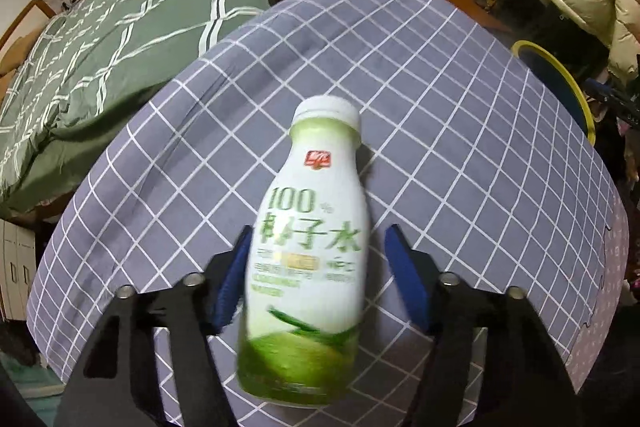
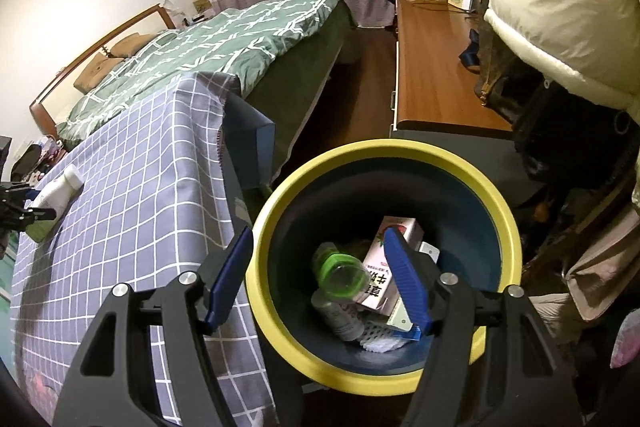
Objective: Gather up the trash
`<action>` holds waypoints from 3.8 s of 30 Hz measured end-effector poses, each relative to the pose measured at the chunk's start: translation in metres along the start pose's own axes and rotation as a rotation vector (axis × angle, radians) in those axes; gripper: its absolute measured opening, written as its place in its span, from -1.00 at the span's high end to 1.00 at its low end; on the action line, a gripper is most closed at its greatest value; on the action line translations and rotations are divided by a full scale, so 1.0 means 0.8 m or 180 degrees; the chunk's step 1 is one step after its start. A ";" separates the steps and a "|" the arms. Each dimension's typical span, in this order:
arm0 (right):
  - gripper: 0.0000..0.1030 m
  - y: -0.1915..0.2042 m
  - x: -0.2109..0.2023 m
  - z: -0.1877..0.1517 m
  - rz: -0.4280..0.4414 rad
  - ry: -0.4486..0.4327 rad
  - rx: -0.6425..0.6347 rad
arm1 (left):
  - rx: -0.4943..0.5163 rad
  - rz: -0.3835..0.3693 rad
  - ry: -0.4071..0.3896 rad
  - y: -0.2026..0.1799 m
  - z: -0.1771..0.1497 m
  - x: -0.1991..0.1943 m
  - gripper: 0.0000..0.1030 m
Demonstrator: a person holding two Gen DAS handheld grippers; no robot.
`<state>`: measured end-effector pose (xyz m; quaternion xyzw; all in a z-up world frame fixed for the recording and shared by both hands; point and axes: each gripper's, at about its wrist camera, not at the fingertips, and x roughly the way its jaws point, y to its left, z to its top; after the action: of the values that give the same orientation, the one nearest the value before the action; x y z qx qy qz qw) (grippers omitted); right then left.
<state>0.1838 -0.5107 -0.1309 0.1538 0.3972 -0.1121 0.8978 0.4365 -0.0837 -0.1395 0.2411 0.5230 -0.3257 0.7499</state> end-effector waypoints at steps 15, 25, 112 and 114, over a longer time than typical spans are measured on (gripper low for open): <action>-0.25 -0.046 -0.051 -0.023 0.0231 -0.0170 0.0137 | -0.0128 0.0347 -0.0289 -0.098 0.001 -0.034 0.00; -0.25 -0.119 -0.098 -0.058 0.0075 -0.0337 0.0327 | 0.0547 -0.0017 -0.0542 -0.315 0.093 -0.057 0.00; -0.51 0.065 -0.233 -0.119 0.0375 -0.0904 -0.0676 | -0.2133 0.1796 -0.2360 -0.321 -0.357 -0.296 -0.90; -0.51 0.065 -0.233 -0.119 0.0376 -0.0903 -0.0677 | -0.2134 0.1790 -0.2357 -0.321 -0.357 -0.296 -0.90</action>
<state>0.0133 -0.4129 -0.0422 0.0636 0.2665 -0.0372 0.9610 0.0107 0.0003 -0.0183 -0.0102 0.2159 0.0072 0.9763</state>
